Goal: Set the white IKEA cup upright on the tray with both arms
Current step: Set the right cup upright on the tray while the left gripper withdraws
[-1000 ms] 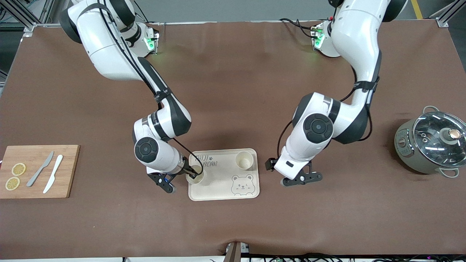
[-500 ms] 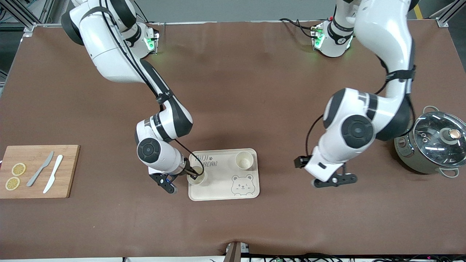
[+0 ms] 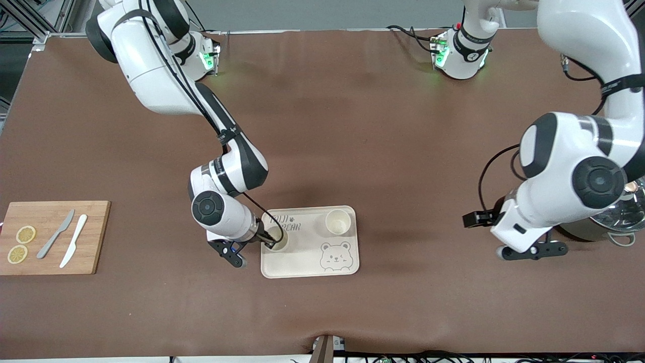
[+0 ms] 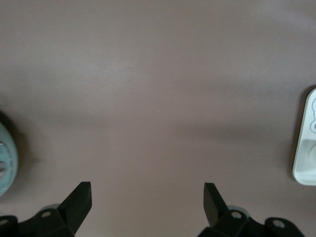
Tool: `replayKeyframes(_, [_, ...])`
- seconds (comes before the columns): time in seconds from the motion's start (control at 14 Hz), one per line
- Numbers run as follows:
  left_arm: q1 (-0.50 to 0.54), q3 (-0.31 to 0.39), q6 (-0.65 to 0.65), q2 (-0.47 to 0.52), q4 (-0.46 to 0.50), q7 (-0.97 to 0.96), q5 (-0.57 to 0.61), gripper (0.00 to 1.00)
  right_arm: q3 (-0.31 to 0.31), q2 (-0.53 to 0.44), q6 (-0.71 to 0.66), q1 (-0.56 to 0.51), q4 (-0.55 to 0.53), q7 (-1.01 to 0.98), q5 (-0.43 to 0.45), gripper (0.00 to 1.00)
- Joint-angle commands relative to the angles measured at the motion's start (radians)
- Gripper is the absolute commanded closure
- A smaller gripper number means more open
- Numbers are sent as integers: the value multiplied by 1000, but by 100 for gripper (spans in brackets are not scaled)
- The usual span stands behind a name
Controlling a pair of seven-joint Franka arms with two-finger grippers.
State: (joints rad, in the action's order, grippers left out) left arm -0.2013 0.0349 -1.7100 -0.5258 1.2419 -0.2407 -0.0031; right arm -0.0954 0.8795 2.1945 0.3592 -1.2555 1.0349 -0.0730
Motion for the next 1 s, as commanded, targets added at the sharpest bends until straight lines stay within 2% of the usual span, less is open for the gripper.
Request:
replayKeyframes(0.0, [60,-10,6,102,97,89,-15,0,3,-11,-5,-5,4,13,18,0])
replayKeyframes(0.21, [89,-7,39,177,137,106,-14,0,2,-25,-34,-11,5,7,28,0])
replayKeyframes(0.43, [111,-6,102,233,139,118,-5,0,0,-71,-131,-8,8,7,19,0])
replayKeyframes(0.57, [103,-7,142,272,139,104,0,0,-1,-161,-229,-11,8,-21,15,0])
replayKeyframes(0.93, [111,-9,216,357,137,129,2,0,-7,-446,-591,-49,5,-131,-30,0])
